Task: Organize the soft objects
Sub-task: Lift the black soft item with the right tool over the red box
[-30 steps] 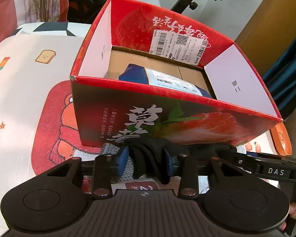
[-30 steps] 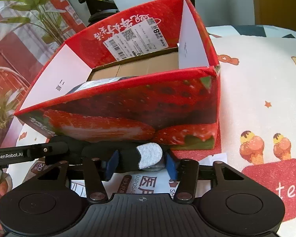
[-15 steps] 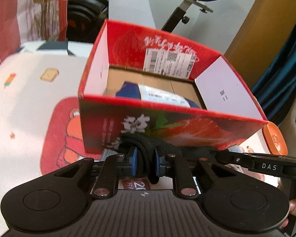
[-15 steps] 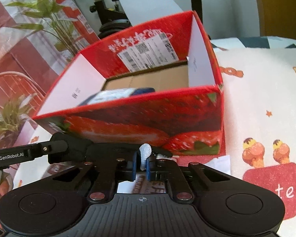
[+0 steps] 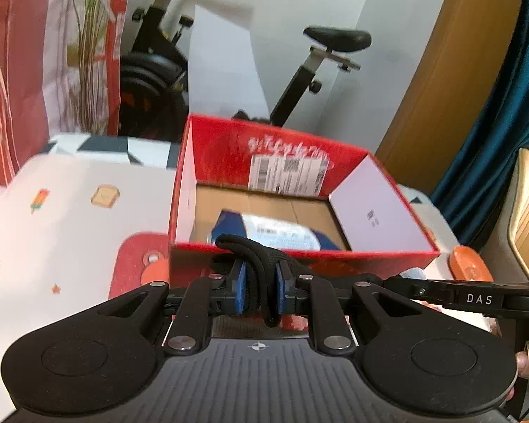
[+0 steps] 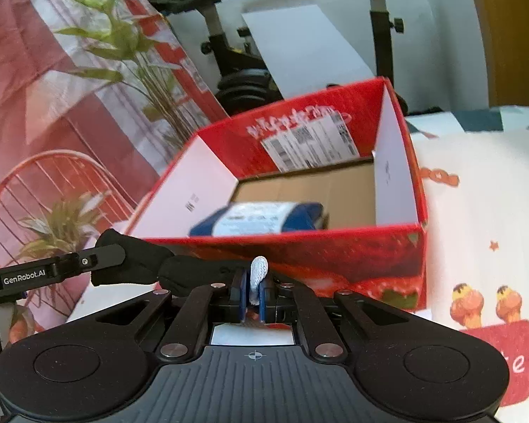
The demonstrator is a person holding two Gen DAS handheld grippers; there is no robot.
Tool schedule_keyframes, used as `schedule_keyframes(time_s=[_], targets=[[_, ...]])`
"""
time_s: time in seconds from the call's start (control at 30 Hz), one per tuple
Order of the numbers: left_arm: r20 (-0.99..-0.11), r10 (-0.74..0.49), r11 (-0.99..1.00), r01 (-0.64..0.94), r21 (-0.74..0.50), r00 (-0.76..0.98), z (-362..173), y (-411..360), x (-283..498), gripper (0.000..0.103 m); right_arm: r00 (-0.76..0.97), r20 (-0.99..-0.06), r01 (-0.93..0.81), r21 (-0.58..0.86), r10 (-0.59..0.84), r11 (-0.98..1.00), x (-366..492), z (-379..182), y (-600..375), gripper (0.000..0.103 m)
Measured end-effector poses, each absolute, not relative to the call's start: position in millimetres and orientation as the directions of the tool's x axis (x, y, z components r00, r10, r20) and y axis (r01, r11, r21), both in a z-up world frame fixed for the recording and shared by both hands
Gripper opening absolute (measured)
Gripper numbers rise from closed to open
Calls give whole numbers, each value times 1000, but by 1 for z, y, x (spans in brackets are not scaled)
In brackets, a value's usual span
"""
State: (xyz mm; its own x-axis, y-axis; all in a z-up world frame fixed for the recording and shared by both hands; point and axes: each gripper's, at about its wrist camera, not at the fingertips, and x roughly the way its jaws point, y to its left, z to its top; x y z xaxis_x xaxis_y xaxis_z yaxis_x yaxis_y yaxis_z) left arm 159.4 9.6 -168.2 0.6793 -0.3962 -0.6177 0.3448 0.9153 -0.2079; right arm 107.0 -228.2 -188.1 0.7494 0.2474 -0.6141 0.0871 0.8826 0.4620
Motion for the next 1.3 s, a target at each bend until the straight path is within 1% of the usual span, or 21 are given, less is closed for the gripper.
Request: schedule_keyframes(time_s=[0.17, 0.33, 0.57, 0.8, 0.93, 1.1, 1.3], targets=[[-569, -409, 911, 352, -214, 714, -152, 11, 155, 18, 782, -570, 51, 463, 253, 885, 107, -165, -229, 6], [-527, -414, 910, 353, -218, 742, -138, 13, 155, 18, 800, -545, 22, 444, 251, 896, 114, -146, -230, 6], [-504, -407, 913, 352, -205, 762, -126, 8, 162, 18, 817, -522, -3, 420, 244, 907, 126, -125, -232, 4], [-477, -429, 903, 380, -202, 767, -117, 6, 166, 17, 832, -503, 5, 429, 234, 903, 127, -119, -239, 4], [-470, -440, 898, 387, -211, 765, -115, 5, 171, 17, 826, -513, 9, 429, 235, 903, 136, -116, -245, 4], [-457, -447, 894, 379, -237, 769, -111, 5, 186, 17, 835, -509, 0, 380, 209, 925, 155, -104, -251, 4], [-453, -446, 895, 388, -220, 772, -108, -7, 208, 17, 824, -539, 20, 335, 174, 942, 191, -104, -262, 3]])
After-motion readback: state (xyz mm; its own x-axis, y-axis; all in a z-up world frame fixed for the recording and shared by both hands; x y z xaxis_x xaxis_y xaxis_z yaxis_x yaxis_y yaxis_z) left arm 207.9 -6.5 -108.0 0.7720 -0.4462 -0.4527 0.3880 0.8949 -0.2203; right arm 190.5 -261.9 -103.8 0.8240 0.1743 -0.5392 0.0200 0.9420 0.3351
